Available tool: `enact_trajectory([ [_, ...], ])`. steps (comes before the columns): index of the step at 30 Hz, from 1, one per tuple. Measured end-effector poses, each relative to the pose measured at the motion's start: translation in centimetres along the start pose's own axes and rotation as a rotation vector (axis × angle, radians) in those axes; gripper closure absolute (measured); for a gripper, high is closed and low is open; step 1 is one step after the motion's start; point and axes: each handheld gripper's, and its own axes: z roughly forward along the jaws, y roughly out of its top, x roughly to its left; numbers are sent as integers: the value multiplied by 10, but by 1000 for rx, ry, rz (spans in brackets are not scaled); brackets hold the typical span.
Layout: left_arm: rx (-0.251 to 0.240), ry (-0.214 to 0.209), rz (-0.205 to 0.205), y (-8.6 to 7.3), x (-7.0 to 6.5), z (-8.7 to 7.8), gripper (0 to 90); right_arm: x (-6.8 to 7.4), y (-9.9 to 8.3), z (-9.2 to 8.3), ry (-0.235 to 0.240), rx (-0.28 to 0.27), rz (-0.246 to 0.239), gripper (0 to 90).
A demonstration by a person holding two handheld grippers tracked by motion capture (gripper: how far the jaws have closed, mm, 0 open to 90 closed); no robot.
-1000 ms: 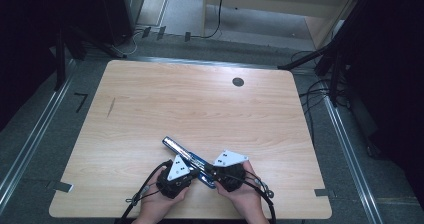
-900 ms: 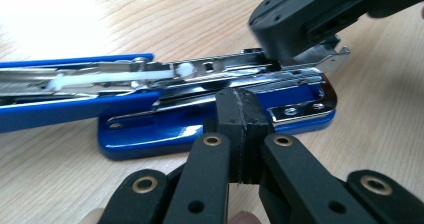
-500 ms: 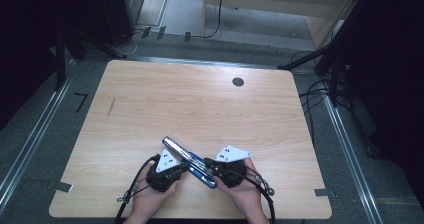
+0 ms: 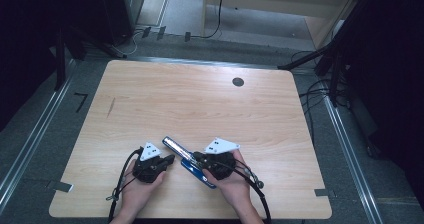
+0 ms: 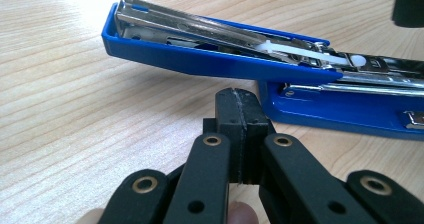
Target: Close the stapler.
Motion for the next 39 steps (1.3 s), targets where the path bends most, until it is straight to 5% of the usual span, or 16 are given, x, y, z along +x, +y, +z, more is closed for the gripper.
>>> enact_trajectory([
  [7, 6, 37, 4, 2, -1, 4, 900, 0, 12, 14, 15, 12, -2, 900],
  [20, 5, 43, -17, 5, 1, 7, 900, 4, 20, 42, 19, 71, -31, 900],
  [39, -6, 43, -34, 7, 1, 7, 900, 2, 23, 50, -2, 86, -36, 900],
])
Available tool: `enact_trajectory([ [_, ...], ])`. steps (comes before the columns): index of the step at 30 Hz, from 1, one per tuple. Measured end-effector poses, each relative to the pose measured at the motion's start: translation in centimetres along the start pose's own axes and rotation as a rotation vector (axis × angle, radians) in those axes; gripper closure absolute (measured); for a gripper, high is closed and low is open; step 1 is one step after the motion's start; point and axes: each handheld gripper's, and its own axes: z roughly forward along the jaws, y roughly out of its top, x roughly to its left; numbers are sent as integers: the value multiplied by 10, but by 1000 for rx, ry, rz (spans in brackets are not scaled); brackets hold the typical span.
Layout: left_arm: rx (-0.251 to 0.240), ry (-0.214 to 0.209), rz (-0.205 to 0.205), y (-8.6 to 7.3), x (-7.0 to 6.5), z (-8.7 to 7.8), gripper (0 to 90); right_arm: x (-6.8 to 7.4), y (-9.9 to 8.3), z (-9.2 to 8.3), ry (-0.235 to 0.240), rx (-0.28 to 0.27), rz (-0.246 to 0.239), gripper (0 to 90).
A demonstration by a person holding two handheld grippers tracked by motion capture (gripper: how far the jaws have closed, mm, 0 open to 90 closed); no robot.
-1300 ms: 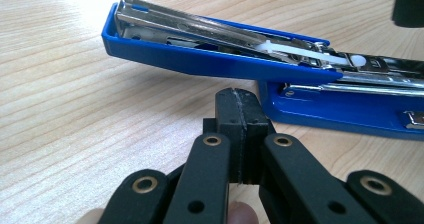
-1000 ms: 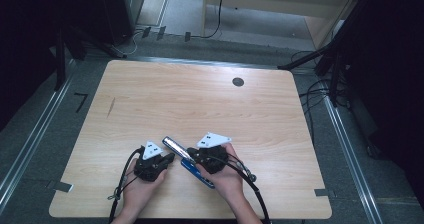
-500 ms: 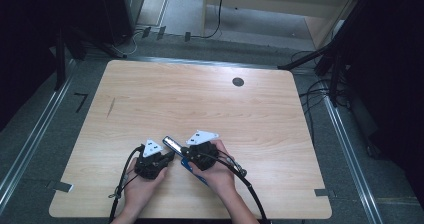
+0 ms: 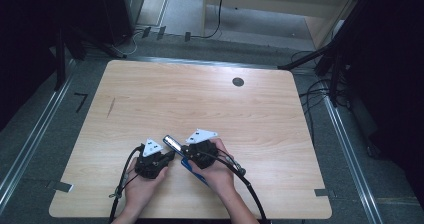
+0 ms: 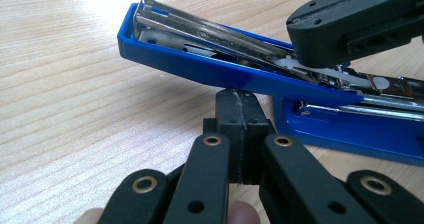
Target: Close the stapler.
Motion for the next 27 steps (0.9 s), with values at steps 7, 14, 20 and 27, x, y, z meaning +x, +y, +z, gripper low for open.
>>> enact_trajectory([
  [7, -10, -8, -5, 0, 0, -1, 900, 0, 0, 0, -3, -4, -6, 900],
  [14, -29, -5, -1, 2, 0, -3, 900, 2, 1, -2, 4, -12, -9, 900],
  [20, -52, -11, -3, 4, -2, -7, 900, 2, 2, -5, 5, -17, -15, 900],
  [27, -68, -39, 11, 4, -7, -7, 900, 1, 4, -12, 10, -42, -10, 900],
])
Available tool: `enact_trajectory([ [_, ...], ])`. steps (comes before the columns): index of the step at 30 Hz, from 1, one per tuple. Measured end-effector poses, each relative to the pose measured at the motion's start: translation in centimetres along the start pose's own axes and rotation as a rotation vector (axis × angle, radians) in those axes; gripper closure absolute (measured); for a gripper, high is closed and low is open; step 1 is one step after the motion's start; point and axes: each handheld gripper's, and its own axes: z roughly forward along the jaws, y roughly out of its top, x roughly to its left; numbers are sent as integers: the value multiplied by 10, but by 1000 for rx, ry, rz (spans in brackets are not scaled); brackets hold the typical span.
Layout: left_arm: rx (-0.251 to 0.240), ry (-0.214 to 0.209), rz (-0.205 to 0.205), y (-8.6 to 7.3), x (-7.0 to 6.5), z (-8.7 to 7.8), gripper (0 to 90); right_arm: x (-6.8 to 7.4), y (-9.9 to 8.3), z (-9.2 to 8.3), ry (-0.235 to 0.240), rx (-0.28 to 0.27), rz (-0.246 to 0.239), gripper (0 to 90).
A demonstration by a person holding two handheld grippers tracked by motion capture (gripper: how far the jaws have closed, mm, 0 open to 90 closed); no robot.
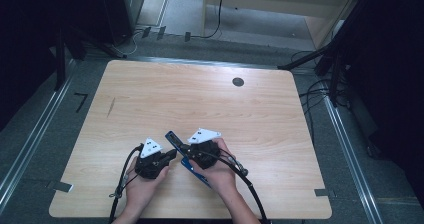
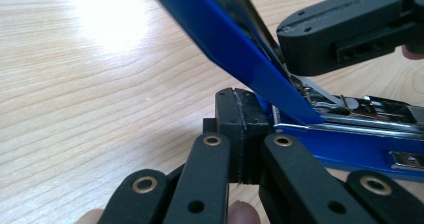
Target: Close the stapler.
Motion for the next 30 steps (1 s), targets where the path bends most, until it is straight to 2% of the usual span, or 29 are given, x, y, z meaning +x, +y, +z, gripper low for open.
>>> enact_trajectory([
  [7, -4, -19, 28, -2, -7, -2, 900, 2, 0, -7, -3, -18, -4, 900],
  [14, -13, -56, 31, -6, -11, -5, 900, 3, -2, -14, -3, -24, -7, 900],
  [20, -11, -93, 52, -9, -22, -3, 900, 1, -3, -23, -1, -42, -2, 900],
  [30, -3, -117, 86, -13, -33, 1, 900, 3, -5, -30, -6, -61, 1, 900],
])
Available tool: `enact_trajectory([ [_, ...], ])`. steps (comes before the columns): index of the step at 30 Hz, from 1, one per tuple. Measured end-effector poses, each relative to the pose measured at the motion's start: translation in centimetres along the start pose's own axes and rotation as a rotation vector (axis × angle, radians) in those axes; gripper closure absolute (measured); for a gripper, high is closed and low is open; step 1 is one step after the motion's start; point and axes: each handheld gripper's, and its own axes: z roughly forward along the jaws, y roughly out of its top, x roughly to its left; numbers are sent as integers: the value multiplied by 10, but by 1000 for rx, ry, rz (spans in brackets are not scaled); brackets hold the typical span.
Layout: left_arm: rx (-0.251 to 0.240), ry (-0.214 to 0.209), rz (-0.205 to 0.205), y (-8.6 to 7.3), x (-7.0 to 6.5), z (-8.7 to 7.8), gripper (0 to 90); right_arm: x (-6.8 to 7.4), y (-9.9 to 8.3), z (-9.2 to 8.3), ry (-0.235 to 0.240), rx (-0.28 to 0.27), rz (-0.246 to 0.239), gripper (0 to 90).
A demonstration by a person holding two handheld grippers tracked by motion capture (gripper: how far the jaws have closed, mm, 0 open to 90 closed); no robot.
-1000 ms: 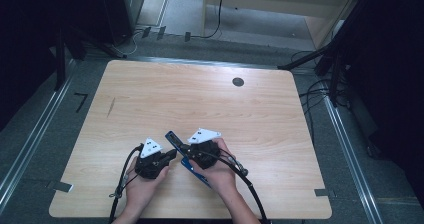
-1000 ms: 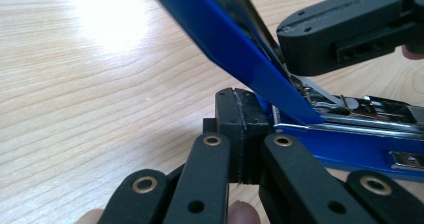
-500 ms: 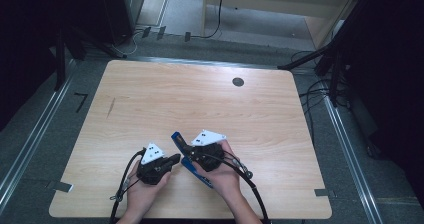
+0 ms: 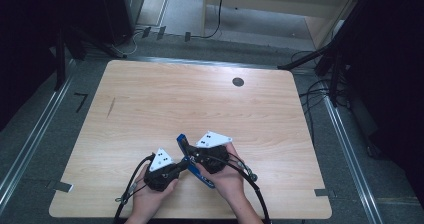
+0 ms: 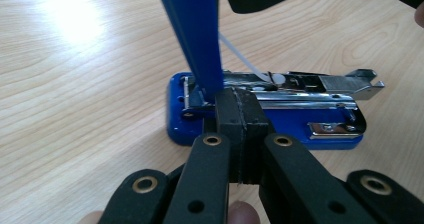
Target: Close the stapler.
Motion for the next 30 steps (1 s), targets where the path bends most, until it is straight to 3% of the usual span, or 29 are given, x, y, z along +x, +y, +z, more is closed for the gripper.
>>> enact_trajectory([
  [7, 9, -19, 28, -2, -8, 8, 900, 0, -2, -5, 0, -12, 9, 900],
  [12, 16, -10, 61, -2, -12, 11, 900, 0, -5, -9, 0, -17, 10, 900],
  [30, 55, -1, 84, -2, -16, 15, 900, 0, -12, -22, -2, -23, 13, 900],
])
